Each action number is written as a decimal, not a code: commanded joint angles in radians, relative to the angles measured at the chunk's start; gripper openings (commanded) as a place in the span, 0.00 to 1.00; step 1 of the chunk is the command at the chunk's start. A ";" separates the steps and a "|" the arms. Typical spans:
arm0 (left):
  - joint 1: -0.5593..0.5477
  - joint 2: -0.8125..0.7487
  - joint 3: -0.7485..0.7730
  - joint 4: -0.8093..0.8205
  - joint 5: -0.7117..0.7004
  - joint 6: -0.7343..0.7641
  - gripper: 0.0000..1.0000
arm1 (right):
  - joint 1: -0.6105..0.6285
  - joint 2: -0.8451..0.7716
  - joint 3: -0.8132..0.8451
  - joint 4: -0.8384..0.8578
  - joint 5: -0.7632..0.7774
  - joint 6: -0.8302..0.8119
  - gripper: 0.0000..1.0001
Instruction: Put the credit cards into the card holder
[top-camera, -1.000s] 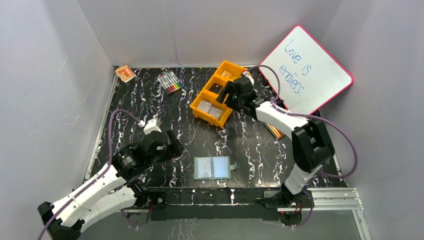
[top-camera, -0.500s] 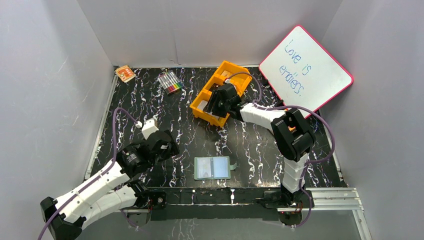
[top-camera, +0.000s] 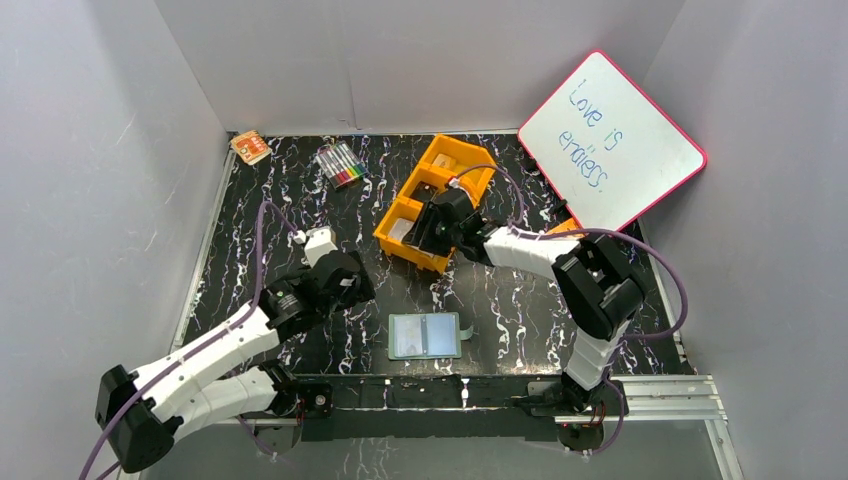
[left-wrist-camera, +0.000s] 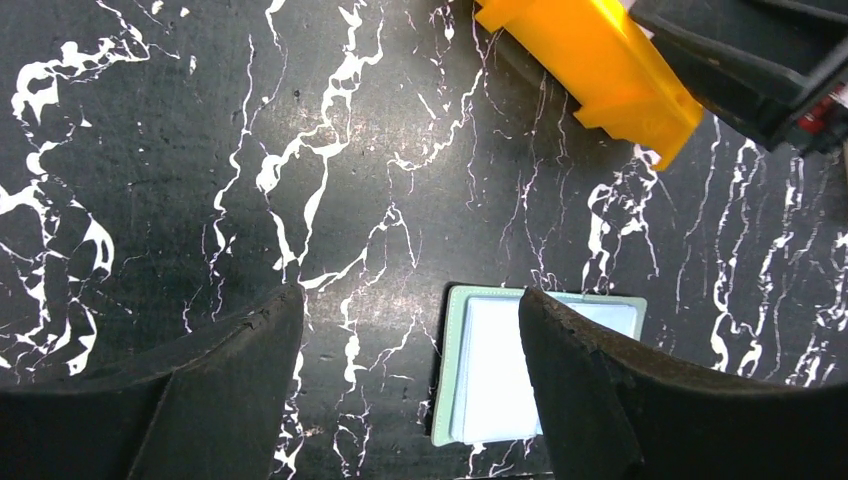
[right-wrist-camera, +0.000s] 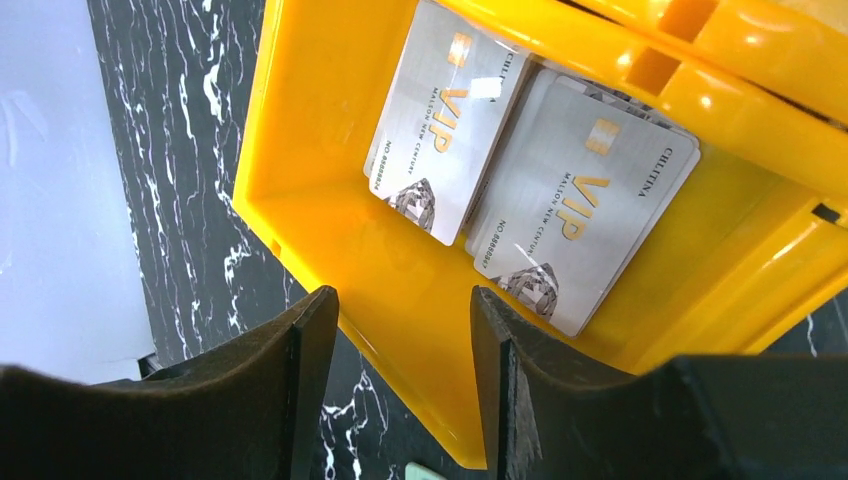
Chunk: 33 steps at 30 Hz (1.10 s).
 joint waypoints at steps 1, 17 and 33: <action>-0.002 0.058 0.041 0.050 -0.006 0.025 0.76 | 0.045 -0.071 -0.071 -0.037 -0.018 0.025 0.59; 0.061 0.207 0.108 0.147 0.046 0.018 0.77 | 0.054 -0.234 -0.116 -0.149 0.061 -0.026 0.66; 0.309 0.513 0.173 0.364 0.403 0.154 0.62 | -0.004 -0.068 0.024 -0.173 0.023 -0.008 0.70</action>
